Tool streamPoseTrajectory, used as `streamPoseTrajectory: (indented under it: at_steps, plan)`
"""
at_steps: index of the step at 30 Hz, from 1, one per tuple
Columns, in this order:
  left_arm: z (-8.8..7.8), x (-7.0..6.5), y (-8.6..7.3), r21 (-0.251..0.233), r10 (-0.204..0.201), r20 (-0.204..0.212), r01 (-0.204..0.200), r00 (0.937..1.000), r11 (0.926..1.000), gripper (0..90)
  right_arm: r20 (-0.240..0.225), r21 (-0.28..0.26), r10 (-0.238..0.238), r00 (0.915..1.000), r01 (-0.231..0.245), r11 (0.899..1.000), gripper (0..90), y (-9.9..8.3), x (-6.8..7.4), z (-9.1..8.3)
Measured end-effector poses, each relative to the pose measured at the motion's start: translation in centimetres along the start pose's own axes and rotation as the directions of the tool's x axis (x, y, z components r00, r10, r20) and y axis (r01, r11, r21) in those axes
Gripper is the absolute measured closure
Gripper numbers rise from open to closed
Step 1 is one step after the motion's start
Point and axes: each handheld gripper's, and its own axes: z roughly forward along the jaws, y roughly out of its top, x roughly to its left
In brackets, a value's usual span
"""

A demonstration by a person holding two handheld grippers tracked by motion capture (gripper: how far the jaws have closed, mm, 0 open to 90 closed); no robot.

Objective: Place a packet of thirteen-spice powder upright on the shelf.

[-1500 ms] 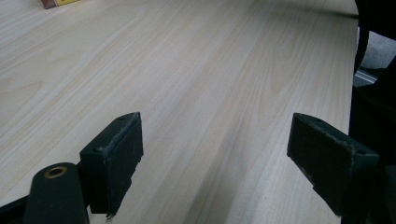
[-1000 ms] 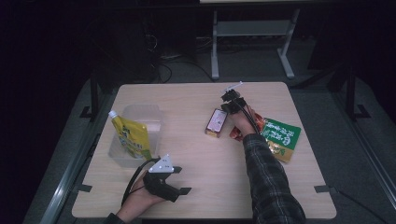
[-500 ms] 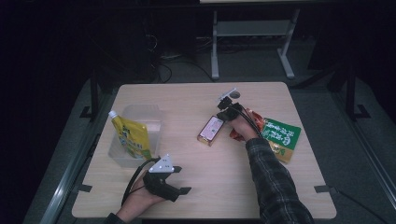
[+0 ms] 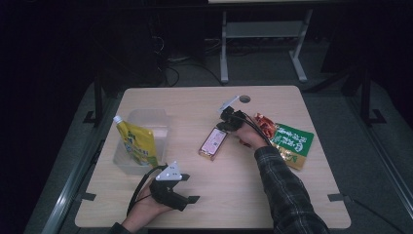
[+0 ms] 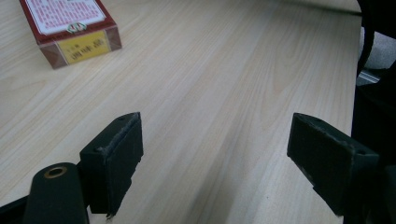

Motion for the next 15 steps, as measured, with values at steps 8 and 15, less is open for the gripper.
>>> streamPoseTrajectory:
  at_steps: [8, 15]
  plan:
    - [0.0, 0.3, -0.1, 0.012, -0.028, -0.034, 0.028, 0.9991, 0.9995, 17.7, -0.088, 0.009, -0.084, 0.9925, 0.085, 0.996, 89.9, 0.5, 2.2, 0.5]
    - [0.1, 0.2, -0.2, 0.033, -0.03, -0.057, 0.032, 0.9979, 0.9989, 17.7, -0.156, -0.017, -0.152, 0.9759, 0.152, 0.988, 89.9, -0.2, 4.7, 0.1]
